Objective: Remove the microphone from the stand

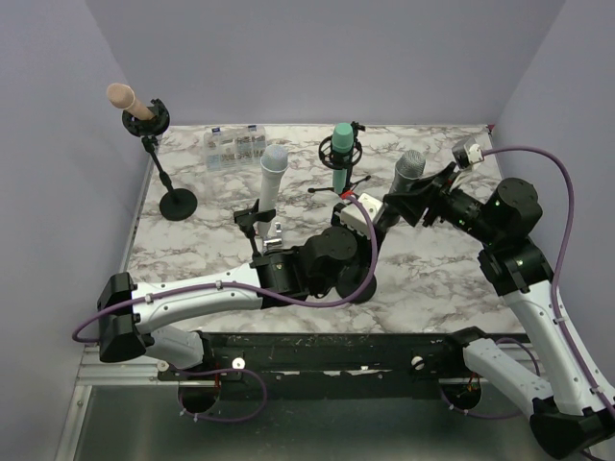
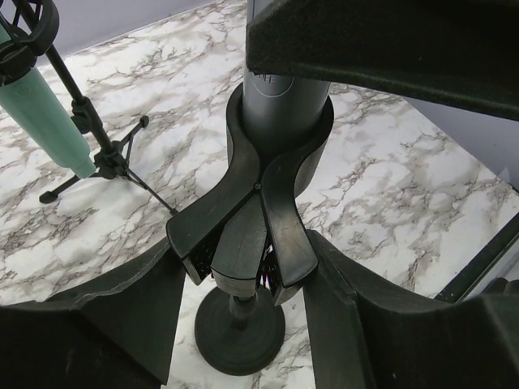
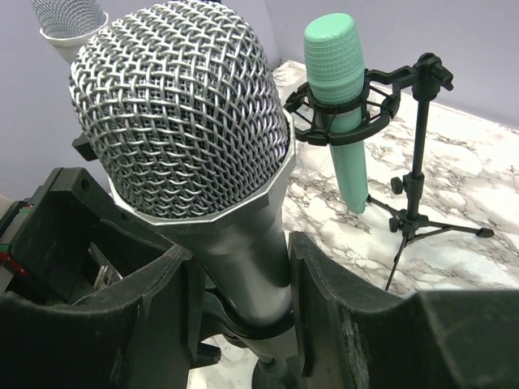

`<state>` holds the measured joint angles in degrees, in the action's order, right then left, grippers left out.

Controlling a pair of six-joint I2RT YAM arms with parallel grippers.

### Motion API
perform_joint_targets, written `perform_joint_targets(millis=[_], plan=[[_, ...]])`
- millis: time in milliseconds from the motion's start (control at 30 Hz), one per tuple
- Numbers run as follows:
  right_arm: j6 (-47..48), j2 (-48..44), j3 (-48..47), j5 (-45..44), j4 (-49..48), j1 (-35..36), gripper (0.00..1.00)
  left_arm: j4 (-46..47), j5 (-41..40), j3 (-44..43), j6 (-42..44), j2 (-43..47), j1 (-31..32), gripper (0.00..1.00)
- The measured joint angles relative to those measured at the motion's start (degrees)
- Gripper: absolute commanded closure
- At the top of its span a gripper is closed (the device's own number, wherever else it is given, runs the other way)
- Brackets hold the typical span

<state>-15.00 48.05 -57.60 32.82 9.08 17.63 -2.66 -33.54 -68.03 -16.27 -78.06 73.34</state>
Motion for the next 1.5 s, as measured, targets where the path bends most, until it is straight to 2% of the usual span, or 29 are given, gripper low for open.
perform_joint_targets(millis=[33,67,533,900,1033,1167,1233,1367,1500], plan=[[0.02,-0.02,0.00,0.00,0.00,0.00,0.79,0.00,0.17,0.00,0.17,0.04,-0.04,0.99],[0.02,-0.07,0.00,0.00,0.02,0.00,0.80,0.00,0.33,0.00,0.26,0.07,-0.09,1.00],[0.09,-0.04,-3.02,-0.37,5.05,0.04,0.85,3.89,3.39,4.20,1.25,3.10,-0.26,1.00],[0.22,2.80,-9.84,-0.02,8.02,0.20,0.99,7.91,4.74,4.74,1.62,4.81,-0.59,1.00],[0.55,2.60,-8.52,0.76,6.49,0.20,0.99,7.67,4.81,4.81,1.97,4.87,-0.59,0.99],[0.96,1.38,-4.15,1.42,2.51,0.20,0.99,5.03,4.74,4.81,2.29,4.66,-0.76,0.71],[1.25,0.98,-2.27,1.49,1.38,0.20,0.99,3.63,4.66,4.74,1.95,4.42,-0.94,0.52],[1.64,0.87,-0.72,1.73,-0.55,0.20,0.99,2.54,4.24,4.72,0.52,4.22,-1.07,0.32],[1.79,0.50,0.13,2.64,-1.90,0.20,0.99,1.57,4.31,4.72,-0.96,4.22,-1.53,0.17]])
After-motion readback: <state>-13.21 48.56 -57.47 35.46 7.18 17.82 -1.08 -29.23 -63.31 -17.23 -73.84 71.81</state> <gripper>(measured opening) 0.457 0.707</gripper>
